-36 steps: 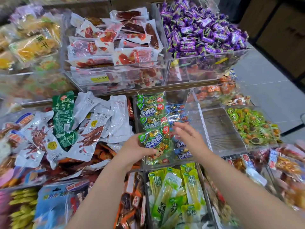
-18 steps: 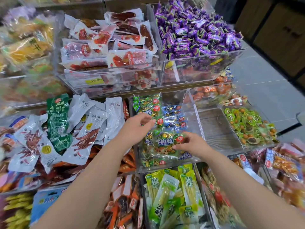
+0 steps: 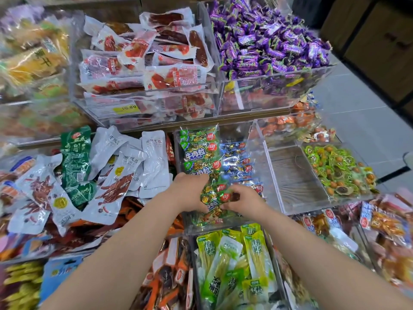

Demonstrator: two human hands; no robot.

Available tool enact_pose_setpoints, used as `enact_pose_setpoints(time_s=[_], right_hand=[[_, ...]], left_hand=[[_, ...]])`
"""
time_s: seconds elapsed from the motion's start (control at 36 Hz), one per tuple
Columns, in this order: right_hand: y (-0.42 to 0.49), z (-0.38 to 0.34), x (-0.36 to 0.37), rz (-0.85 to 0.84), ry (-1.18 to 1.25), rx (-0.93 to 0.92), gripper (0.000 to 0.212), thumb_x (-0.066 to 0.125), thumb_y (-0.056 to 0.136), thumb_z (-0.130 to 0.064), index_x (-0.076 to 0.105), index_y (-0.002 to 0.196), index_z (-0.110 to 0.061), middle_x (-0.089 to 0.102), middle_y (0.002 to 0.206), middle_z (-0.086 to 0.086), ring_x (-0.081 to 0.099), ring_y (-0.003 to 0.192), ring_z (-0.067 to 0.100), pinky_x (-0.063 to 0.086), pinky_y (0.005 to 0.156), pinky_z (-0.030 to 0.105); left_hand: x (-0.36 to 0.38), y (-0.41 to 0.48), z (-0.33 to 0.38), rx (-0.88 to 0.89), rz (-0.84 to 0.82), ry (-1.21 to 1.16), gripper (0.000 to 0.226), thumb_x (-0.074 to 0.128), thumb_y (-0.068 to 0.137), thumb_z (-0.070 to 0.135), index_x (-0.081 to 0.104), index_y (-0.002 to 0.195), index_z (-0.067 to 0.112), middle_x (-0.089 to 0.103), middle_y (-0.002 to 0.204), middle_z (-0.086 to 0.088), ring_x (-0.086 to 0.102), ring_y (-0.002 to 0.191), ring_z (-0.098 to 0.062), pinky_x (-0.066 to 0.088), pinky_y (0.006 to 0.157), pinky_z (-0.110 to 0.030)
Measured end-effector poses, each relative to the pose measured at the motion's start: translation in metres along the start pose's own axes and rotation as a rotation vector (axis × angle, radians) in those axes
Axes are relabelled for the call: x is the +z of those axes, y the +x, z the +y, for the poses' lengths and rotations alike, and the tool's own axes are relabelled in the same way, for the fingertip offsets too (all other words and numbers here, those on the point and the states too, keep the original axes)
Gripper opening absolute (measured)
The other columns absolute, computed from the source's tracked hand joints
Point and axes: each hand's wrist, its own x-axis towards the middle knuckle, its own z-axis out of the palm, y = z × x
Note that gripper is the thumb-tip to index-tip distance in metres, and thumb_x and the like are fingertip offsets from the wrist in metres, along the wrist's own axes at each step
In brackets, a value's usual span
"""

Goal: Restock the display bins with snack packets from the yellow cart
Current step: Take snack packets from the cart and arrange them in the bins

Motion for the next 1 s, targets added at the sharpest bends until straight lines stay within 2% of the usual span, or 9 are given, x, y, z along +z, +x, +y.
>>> enact_pose_setpoints(time_s=[0.08,0.17,0.28,0.39,0.47,0.56,0.72,0.86,1.0], right_hand=[[0.004,-0.003,0.003,0.091,0.078,-0.039,0.026,0.082,0.07,-0.023,0.06,0.085,-0.027,0.055,0.084,-0.007,0.053,0.079,0.013,0.037,0.061,0.017],[0.011,-0.01,0.007,0.176,0.149,-0.054,0.028,0.08,0.072,-0.025,0.058,0.088,-0.029,0.057,0.086,-0.01,0.056,0.079,0.011,0.04,0.062,0.019],[0.017,-0.012,0.008,0.121,0.139,-0.011,0.043,0.08,0.072,-0.031,0.043,0.094,-0.025,0.051,0.083,-0.007,0.05,0.072,0.009,0.037,0.058,0.024],[0.019,-0.009,0.004,0.029,0.085,0.011,0.055,0.08,0.071,-0.037,0.037,0.104,-0.026,0.05,0.089,-0.012,0.051,0.076,0.001,0.036,0.057,0.016],[0.021,-0.005,0.0,-0.021,0.076,0.01,0.091,0.087,0.062,-0.033,0.028,0.13,-0.018,0.041,0.124,-0.001,0.048,0.114,0.014,0.046,0.092,0.027],[0.025,-0.008,-0.004,-0.079,0.076,0.021,0.133,0.091,0.054,-0.024,-0.003,0.148,-0.023,0.011,0.149,-0.004,0.022,0.135,0.015,0.027,0.111,0.032],[0.037,-0.009,-0.005,-0.171,0.057,0.062,0.141,0.088,0.058,-0.021,-0.022,0.145,-0.031,0.036,0.142,-0.006,0.043,0.115,0.008,0.04,0.089,0.023],[0.035,-0.01,-0.003,-0.077,0.104,-0.115,0.103,0.091,0.051,-0.016,0.033,0.134,-0.031,0.048,0.117,-0.017,0.052,0.111,0.003,0.041,0.085,0.013],[0.05,-0.032,-0.003,0.065,0.196,-0.162,0.084,0.083,0.06,-0.003,0.041,0.125,-0.035,0.059,0.106,-0.016,0.058,0.093,-0.009,0.044,0.072,0.005]], left_hand=[[0.002,-0.003,-0.003,-0.029,0.176,-0.062,0.058,0.076,0.072,0.051,0.044,0.112,0.025,0.051,0.081,0.013,0.056,0.091,-0.018,0.026,0.103,-0.043],[-0.001,-0.002,-0.011,-0.06,0.326,-0.038,0.062,0.072,0.076,0.047,0.045,0.128,0.028,0.056,0.11,0.007,0.045,0.12,-0.021,0.011,0.111,-0.049],[0.001,0.003,-0.013,-0.097,0.263,0.058,0.092,0.067,0.075,0.051,0.02,0.148,0.022,0.013,0.158,-0.01,0.002,0.147,-0.027,0.004,0.115,-0.047],[0.01,0.008,-0.011,-0.153,0.132,0.148,0.131,0.068,0.058,0.076,-0.002,0.151,0.018,-0.02,0.158,-0.015,-0.024,0.144,-0.035,-0.015,0.112,-0.049],[0.011,0.012,-0.009,-0.181,0.174,0.218,0.131,0.07,0.051,0.079,0.007,0.148,0.018,-0.028,0.153,-0.021,-0.036,0.137,-0.039,-0.03,0.101,-0.052],[0.007,0.015,-0.009,-0.145,0.211,0.29,0.117,0.073,0.047,0.077,0.023,0.135,0.02,-0.032,0.15,-0.025,-0.051,0.123,-0.038,-0.043,0.09,-0.051],[0.002,0.017,-0.01,-0.146,0.13,0.301,0.125,0.071,0.052,0.077,0.01,0.146,0.023,-0.006,0.159,-0.02,-0.01,0.148,-0.033,-0.024,0.103,-0.063],[0.005,0.009,-0.008,-0.111,0.212,0.262,0.117,0.074,0.053,0.073,0.011,0.139,0.026,0.035,0.142,-0.011,0.025,0.139,-0.029,-0.008,0.112,-0.06],[-0.011,0.022,-0.012,-0.161,0.273,0.188,0.121,0.078,0.06,0.062,0.001,0.147,0.025,0.023,0.147,-0.009,0.012,0.144,-0.03,-0.011,0.112,-0.057]])
